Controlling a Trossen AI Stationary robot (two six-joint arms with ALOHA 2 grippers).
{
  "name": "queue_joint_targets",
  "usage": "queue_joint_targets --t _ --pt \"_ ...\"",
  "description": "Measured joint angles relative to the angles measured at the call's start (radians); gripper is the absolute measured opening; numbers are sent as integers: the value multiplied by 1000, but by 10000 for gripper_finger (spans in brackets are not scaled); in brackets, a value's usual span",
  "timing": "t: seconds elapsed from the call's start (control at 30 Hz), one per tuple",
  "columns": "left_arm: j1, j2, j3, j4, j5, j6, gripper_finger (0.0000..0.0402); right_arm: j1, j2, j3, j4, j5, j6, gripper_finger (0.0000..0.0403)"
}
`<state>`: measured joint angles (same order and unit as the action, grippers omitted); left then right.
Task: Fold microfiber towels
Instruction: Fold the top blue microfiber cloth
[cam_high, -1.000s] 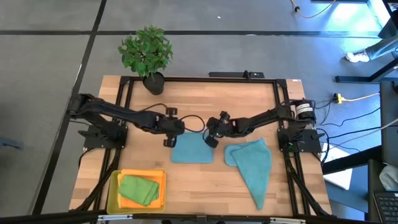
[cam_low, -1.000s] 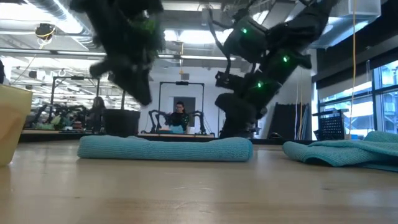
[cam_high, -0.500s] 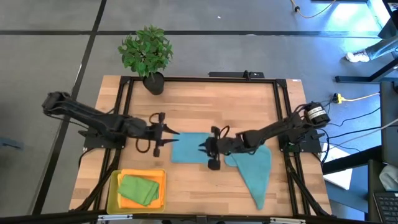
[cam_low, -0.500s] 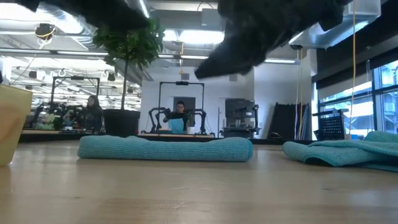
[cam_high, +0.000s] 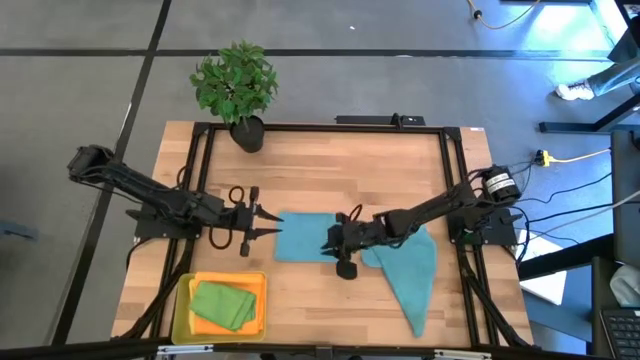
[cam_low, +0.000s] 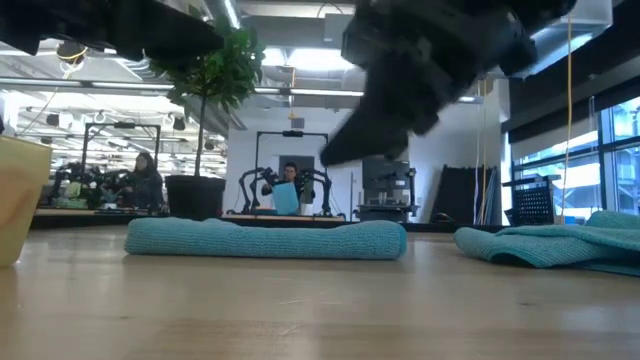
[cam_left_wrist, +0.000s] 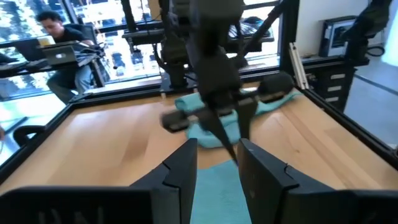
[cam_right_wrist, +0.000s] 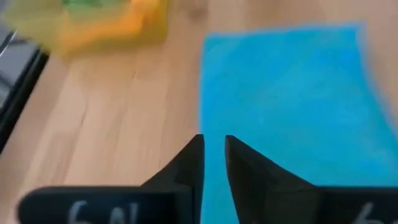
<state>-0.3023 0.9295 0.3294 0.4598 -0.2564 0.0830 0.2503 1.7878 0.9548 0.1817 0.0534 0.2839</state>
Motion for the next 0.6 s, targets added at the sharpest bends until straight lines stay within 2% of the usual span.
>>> queue_joint_targets --t 0.17,0.23,0.4,0.5,0.6 --pt "0 0 0 -1 -28 -1 106 22 42 4 -6 -126 -4 10" --pt "0 0 0 -1 -30 -2 105 24 49 12 -22 -155 -2 7" --pt "0 0 0 -3 -33 -2 106 21 81 14 -89 -159 42 5" --pt "0 0 0 -3 -71 -7 104 11 99 15 -146 -157 120 5" --pt "1 0 0 -8 -108 -28 104 -6 100 18 -242 -93 162 4"
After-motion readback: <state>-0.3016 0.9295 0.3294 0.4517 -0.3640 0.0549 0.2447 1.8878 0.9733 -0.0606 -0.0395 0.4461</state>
